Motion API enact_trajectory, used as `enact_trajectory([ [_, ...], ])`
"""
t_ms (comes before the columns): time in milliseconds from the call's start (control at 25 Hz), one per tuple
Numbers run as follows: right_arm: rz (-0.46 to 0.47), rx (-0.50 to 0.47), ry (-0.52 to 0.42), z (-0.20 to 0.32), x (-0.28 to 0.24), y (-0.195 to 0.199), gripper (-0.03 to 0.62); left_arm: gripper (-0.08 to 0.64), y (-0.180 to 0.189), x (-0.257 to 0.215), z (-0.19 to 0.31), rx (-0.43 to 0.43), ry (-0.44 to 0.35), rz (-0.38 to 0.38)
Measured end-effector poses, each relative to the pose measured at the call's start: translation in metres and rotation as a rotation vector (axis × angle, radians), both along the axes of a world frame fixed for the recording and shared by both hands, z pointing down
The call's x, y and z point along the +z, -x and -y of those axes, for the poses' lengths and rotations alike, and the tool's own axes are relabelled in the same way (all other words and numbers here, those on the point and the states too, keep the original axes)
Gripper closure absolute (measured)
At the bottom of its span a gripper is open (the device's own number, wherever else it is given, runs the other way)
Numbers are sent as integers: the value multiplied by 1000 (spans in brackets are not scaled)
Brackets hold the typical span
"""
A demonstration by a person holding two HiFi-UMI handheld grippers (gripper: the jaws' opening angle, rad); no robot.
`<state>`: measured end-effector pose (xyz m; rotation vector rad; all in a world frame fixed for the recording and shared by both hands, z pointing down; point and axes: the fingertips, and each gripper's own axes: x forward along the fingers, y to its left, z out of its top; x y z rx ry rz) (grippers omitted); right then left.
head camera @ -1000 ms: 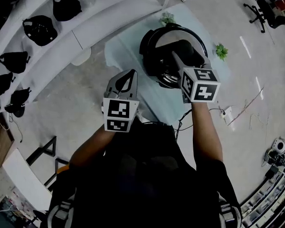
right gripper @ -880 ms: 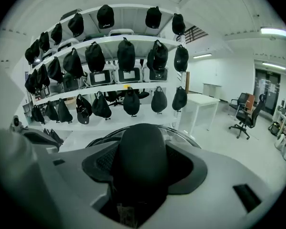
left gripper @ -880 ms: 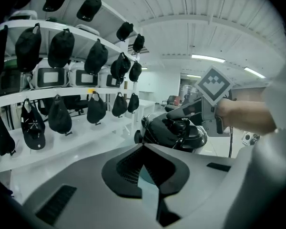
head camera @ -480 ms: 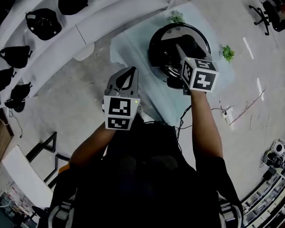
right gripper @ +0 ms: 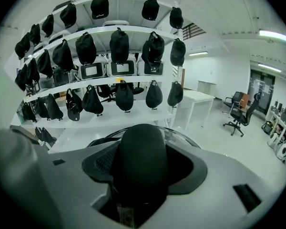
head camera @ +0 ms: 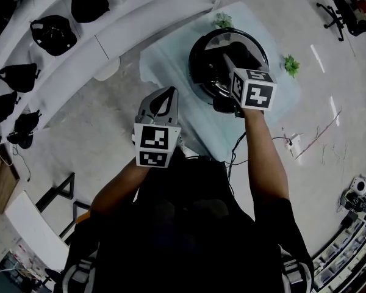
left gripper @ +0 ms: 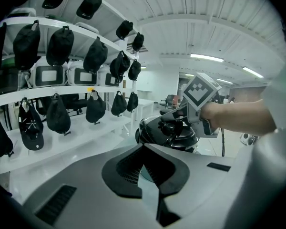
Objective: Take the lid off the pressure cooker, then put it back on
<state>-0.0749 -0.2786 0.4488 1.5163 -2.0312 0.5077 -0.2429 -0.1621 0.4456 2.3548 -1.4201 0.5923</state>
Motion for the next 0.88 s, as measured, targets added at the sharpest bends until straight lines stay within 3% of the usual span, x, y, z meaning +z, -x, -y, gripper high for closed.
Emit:
enact_trajectory([
  [320, 0, -31, 4, -3, 2, 1, 304, 554, 0, -1, -2, -4, -2, -5],
  [880, 18, 105, -3, 0, 7, -9, 304, 552, -2, -2, -8, 1, -5, -14],
])
